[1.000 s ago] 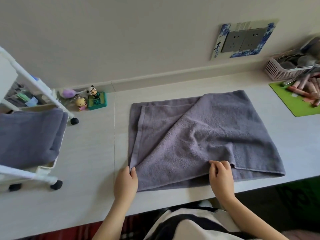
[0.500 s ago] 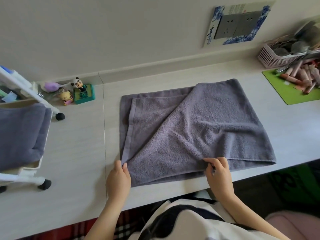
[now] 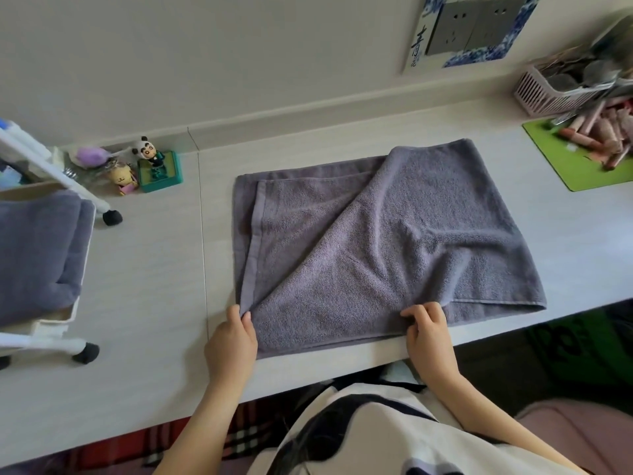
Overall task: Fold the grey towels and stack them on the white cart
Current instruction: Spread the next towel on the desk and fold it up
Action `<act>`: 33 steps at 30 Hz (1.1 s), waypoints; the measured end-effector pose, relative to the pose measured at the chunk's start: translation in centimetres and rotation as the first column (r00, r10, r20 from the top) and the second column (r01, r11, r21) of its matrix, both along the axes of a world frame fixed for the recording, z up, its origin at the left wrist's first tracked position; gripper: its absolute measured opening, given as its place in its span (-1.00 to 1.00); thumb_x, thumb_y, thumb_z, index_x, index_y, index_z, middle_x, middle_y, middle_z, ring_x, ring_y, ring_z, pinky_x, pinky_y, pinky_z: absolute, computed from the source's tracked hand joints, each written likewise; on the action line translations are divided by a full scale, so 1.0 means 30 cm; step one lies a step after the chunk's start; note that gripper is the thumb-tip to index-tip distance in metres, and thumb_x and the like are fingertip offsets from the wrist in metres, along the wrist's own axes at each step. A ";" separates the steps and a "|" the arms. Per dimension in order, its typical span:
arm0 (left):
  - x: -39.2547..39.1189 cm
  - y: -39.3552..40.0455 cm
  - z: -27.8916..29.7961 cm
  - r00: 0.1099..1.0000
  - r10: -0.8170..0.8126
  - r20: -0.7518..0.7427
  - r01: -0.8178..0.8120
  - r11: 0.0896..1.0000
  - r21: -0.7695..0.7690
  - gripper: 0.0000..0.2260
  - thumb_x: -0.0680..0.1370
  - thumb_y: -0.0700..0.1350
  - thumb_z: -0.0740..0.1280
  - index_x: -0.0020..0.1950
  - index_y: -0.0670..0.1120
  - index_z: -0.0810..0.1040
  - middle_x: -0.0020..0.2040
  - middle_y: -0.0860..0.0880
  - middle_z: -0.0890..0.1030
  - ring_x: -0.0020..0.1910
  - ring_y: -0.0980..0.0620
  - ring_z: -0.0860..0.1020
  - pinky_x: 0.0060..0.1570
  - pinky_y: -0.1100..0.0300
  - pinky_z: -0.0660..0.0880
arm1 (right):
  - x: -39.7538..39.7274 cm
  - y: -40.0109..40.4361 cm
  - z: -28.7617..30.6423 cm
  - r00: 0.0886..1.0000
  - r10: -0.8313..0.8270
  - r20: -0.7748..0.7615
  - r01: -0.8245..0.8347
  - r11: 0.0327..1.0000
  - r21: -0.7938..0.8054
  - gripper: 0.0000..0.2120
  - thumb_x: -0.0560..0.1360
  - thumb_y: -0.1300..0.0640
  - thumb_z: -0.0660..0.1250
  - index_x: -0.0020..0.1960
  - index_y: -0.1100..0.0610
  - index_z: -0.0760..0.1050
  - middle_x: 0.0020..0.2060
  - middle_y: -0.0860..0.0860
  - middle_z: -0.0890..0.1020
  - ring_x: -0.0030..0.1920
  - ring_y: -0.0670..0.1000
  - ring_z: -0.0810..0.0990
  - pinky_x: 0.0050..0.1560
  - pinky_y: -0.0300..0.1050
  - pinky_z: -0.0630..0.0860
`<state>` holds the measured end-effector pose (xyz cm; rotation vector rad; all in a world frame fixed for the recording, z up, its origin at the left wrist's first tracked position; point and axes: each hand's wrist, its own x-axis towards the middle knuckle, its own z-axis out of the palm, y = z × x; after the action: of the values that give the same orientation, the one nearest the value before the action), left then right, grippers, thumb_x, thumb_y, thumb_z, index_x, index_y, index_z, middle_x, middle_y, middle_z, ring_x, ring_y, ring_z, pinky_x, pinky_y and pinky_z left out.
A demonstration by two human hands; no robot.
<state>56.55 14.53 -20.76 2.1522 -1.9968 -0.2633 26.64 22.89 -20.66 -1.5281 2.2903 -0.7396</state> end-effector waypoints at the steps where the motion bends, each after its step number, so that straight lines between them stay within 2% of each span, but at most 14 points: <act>1: 0.001 -0.001 -0.003 1.000 0.014 -0.006 -0.014 1.000 -0.004 -0.82 0.45 -0.26 0.42 -0.03 -0.27 0.48 -0.46 -0.27 0.52 -0.52 -0.25 0.53 -0.55 0.07 0.42 | -0.002 -0.005 -0.003 1.000 0.004 -0.017 -0.004 1.000 0.002 -0.71 0.27 0.57 0.26 -0.11 0.30 0.53 -0.14 0.19 0.48 -0.09 0.24 0.49 -0.01 -0.02 0.43; 4: 0.009 0.006 -0.022 1.000 0.015 -0.012 -0.016 0.993 -0.121 -0.76 0.49 -0.19 0.34 0.11 -0.26 0.47 -0.24 -0.30 0.57 -0.28 -0.29 0.57 -0.42 -0.03 0.50 | 0.000 -0.009 -0.009 0.992 0.002 -0.123 -0.007 0.999 -0.036 -0.78 0.30 0.41 0.22 -0.11 0.26 0.54 -0.17 0.19 0.50 -0.16 0.26 0.49 -0.10 0.08 0.50; 6: 0.008 0.005 -0.019 1.000 -0.008 -0.001 0.008 0.974 -0.225 -0.66 0.50 -0.10 0.19 0.21 -0.25 0.44 -0.03 -0.29 0.54 -0.08 -0.29 0.51 -0.16 -0.09 0.49 | 0.006 -0.002 -0.012 0.977 -0.047 -0.210 0.036 0.998 -0.056 -0.77 0.41 0.19 0.16 -0.07 0.20 0.56 -0.16 0.16 0.52 -0.18 0.24 0.50 -0.12 0.09 0.48; 8: -0.011 0.000 -0.009 0.998 -0.062 -0.009 0.056 0.954 -0.294 -0.59 0.49 -0.07 0.15 0.29 -0.21 0.43 0.13 -0.26 0.48 0.06 -0.25 0.45 0.03 -0.11 0.40 | 0.009 0.008 -0.014 0.953 -0.084 -0.290 0.074 0.996 -0.046 -0.66 0.47 -0.02 0.13 0.03 0.12 0.57 -0.13 0.12 0.52 -0.15 0.21 0.48 -0.08 0.07 0.44; 11: -0.071 0.000 0.002 0.959 -0.282 -0.012 0.267 0.920 -0.286 -0.56 0.51 -0.01 0.17 0.36 -0.11 0.45 0.32 -0.22 0.42 0.22 -0.24 0.41 0.19 -0.16 0.33 | 0.004 0.022 -0.023 0.920 -0.085 -0.383 0.081 0.996 -0.028 -0.55 0.43 -0.20 0.16 0.16 0.03 0.54 -0.06 0.09 0.50 -0.07 0.14 0.41 0.03 0.04 0.32; 14: -0.108 0.017 -0.025 0.914 -0.403 0.035 0.404 0.902 -0.155 -0.51 0.51 0.09 0.16 0.41 -0.04 0.41 0.44 -0.22 0.33 0.40 -0.22 0.28 0.36 -0.22 0.18 | 0.002 0.024 -0.028 0.909 -0.075 -0.410 0.085 0.996 0.006 -0.53 0.43 -0.23 0.14 0.18 -0.01 0.54 -0.05 0.07 0.48 -0.06 0.12 0.39 0.04 0.02 0.29; 17: -0.110 0.030 -0.047 0.920 -0.382 0.089 0.386 0.922 -0.031 -0.47 0.50 0.16 0.12 0.44 0.00 0.35 0.46 -0.21 0.30 0.43 -0.27 0.24 0.36 -0.27 0.13 | -0.003 0.019 -0.004 0.914 -0.116 -0.388 0.137 0.990 0.026 -0.58 0.44 -0.15 0.12 0.15 0.00 0.57 -0.09 0.08 0.47 -0.10 0.15 0.42 -0.05 0.05 0.39; 20: -0.117 0.031 -0.035 0.921 -0.376 0.100 0.379 0.925 -0.011 -0.46 0.48 0.17 0.13 0.42 0.01 0.38 0.43 -0.23 0.34 0.40 -0.29 0.27 0.32 -0.27 0.17 | -0.008 -0.007 0.035 0.905 -0.122 -0.408 0.121 0.992 -0.028 -0.70 0.41 -0.02 0.20 0.03 0.03 0.60 -0.14 0.07 0.43 -0.16 0.15 0.40 -0.11 0.03 0.42; 23: -0.128 0.023 -0.009 0.938 -0.344 0.046 0.346 0.938 -0.035 -0.49 0.47 0.17 0.15 0.34 -0.02 0.49 0.33 -0.24 0.44 0.32 -0.29 0.37 0.25 -0.19 0.27 | 0.024 -0.067 0.052 0.914 -0.085 -0.397 0.051 0.994 -0.096 -0.71 0.40 -0.04 0.18 -0.02 0.01 0.60 -0.13 0.06 0.47 -0.13 0.11 0.35 -0.08 0.01 0.39; 26: -0.154 -0.023 0.026 0.944 -0.327 -0.041 0.319 0.939 -0.127 -0.54 0.48 0.12 0.18 0.28 -0.09 0.52 0.25 -0.24 0.48 0.18 -0.28 0.47 0.17 -0.12 0.35 | 0.069 -0.134 0.038 0.938 -0.005 -0.345 -0.015 0.998 -0.056 -0.64 0.41 -0.07 0.15 0.06 0.02 0.59 -0.02 0.08 0.53 0.00 0.12 0.43 0.06 0.02 0.29; 28: -0.172 -0.065 0.036 0.927 -0.372 -0.052 0.362 0.922 -0.138 -0.52 0.49 0.10 0.18 0.35 -0.08 0.46 0.35 -0.25 0.40 0.25 -0.27 0.40 0.25 -0.14 0.32 | 0.092 -0.167 0.018 0.943 0.054 -0.328 -0.051 0.999 0.018 -0.58 0.46 -0.08 0.12 0.19 0.06 0.55 0.14 0.13 0.55 0.17 0.20 0.47 0.23 0.04 0.22; 30: -0.182 -0.088 0.024 0.896 -0.445 -0.005 0.443 0.894 -0.070 -0.47 0.48 0.14 0.16 0.44 0.00 0.34 0.45 -0.24 0.29 0.39 -0.25 0.29 0.33 -0.24 0.21 | 0.097 -0.172 -0.003 0.935 0.116 -0.334 -0.082 0.990 0.114 -0.52 0.50 -0.10 0.08 0.32 0.07 0.46 0.29 0.16 0.49 0.32 0.22 0.42 0.36 0.06 0.12; 33: -0.172 -0.086 -0.008 0.862 -0.488 0.133 0.485 0.873 0.059 -0.42 0.47 0.23 0.12 0.47 0.08 0.27 0.47 -0.21 0.27 0.43 -0.27 0.25 0.31 -0.39 0.14 | 0.078 -0.166 -0.023 0.923 0.139 -0.359 -0.062 0.974 0.218 -0.46 0.52 -0.17 0.02 0.42 0.01 0.34 0.39 0.13 0.40 0.40 0.21 0.33 0.41 0.09 0.04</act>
<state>51.40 11.95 -21.02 1.6779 -2.6154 -0.2049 28.99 17.89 -21.37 -1.7940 2.4293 -0.1859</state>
